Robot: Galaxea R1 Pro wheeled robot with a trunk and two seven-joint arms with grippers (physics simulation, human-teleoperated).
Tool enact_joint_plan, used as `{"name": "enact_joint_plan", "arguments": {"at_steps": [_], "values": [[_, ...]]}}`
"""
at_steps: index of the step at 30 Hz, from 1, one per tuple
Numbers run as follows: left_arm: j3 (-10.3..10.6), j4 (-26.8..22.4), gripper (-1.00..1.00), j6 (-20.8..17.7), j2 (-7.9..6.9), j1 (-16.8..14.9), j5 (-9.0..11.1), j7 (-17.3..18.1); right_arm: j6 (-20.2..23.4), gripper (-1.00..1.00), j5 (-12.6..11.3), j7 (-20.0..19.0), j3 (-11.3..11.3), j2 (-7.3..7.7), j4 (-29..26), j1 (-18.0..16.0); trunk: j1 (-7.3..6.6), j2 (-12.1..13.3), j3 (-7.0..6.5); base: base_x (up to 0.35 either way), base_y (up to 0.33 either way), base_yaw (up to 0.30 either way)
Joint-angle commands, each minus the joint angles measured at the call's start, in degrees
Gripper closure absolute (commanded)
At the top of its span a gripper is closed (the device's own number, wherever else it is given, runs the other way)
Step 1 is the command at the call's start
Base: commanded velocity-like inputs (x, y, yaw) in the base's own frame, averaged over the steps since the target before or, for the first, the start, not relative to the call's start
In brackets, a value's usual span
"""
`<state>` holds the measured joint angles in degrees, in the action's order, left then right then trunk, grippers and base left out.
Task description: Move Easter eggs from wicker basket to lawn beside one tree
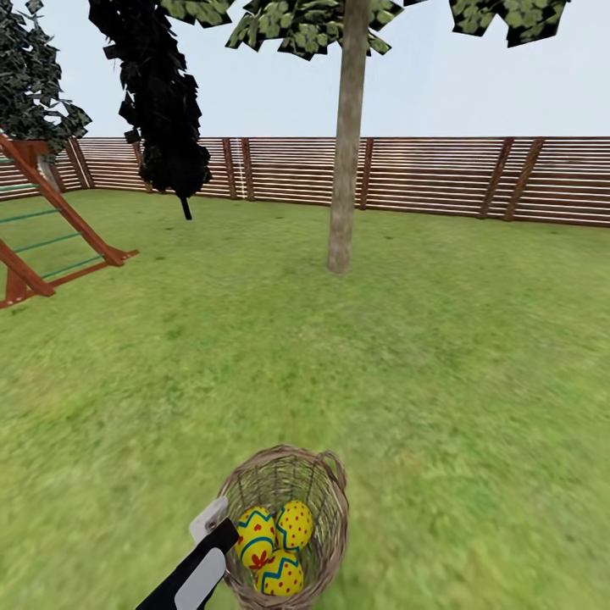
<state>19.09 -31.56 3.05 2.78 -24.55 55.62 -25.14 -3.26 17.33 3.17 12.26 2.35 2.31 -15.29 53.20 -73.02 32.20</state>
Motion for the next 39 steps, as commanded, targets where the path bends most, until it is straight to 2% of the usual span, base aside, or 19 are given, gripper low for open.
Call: {"name": "enact_joint_plan", "arguments": {"at_steps": [1, 39], "values": [[0.4, 0.0, 1.0, 0.3, -0.05, -0.1, 0.5, -0.4, -0.3, -1.0, 0.6, 0.3, 0.5, 0.02, 0.3, -0.1, 0.03, 0.0, 0.05, 0.341, 0.0, 0.0], [0.4, -0.1, 1.0, 0.3, -0.05, -0.1, 0.5, -0.4, -0.3, -1.0, 0.4, 0.3, 0.5, 0.43, 0.3, -0.1, 0.03, 0.0, 0.05, 0.341, 0.0, 0.0]]}}
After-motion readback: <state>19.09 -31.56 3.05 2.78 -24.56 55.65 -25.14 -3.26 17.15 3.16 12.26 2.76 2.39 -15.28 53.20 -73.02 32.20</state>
